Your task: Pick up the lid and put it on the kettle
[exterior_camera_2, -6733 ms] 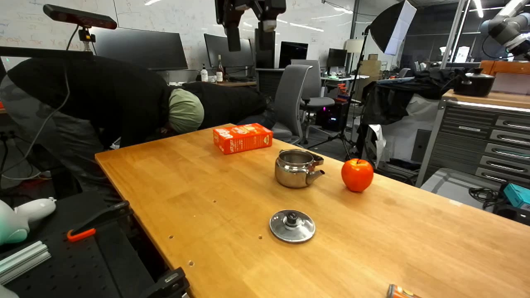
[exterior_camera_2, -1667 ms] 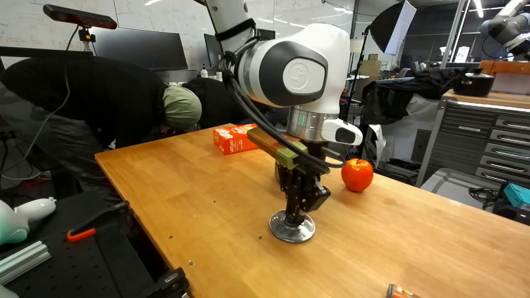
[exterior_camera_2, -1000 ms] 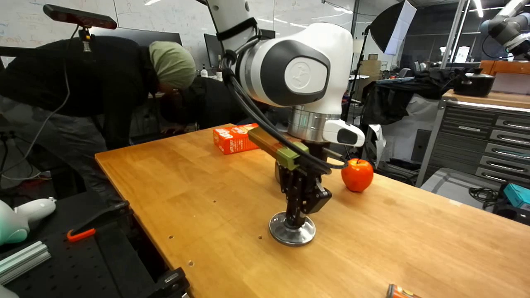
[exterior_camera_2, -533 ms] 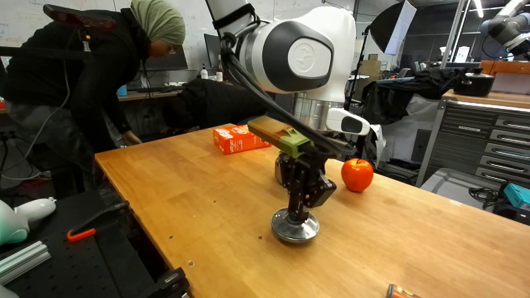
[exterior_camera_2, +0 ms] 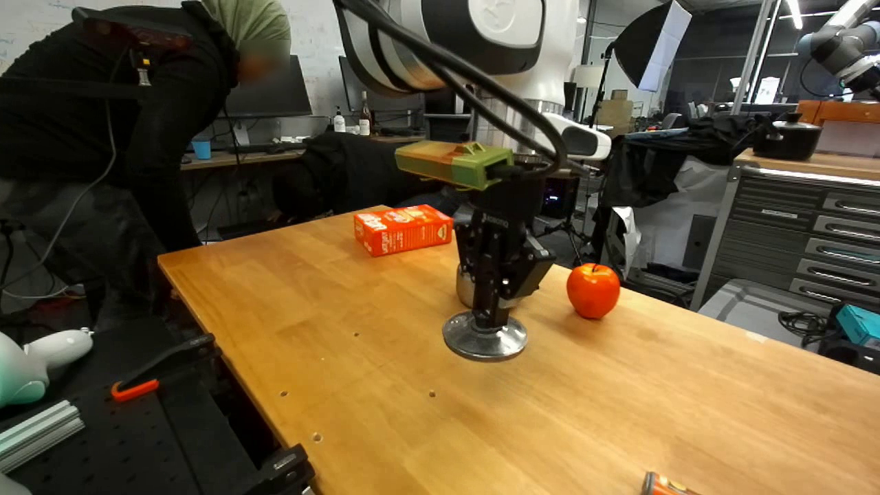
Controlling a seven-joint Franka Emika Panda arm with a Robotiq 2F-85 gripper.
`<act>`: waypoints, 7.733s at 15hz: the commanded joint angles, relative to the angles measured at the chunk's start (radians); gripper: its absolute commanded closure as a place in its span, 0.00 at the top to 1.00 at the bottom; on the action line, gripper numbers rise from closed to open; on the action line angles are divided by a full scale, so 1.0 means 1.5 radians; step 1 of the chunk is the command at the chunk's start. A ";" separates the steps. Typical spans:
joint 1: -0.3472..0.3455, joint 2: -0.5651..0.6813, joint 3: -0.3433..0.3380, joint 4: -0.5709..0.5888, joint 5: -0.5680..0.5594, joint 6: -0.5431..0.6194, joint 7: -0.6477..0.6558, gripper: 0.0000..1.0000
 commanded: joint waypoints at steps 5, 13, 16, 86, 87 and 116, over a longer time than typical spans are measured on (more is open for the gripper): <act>0.015 -0.092 0.015 0.024 -0.034 -0.122 0.026 0.07; 0.033 -0.072 0.051 0.134 -0.024 -0.186 0.018 0.07; 0.043 -0.057 0.063 0.156 -0.017 -0.170 0.006 0.07; 0.077 0.214 0.084 0.328 0.035 -0.067 -0.016 0.07; 0.077 0.210 0.085 0.319 0.035 -0.064 -0.018 0.07; 0.060 -0.170 0.082 0.018 -0.072 -0.172 -0.072 1.00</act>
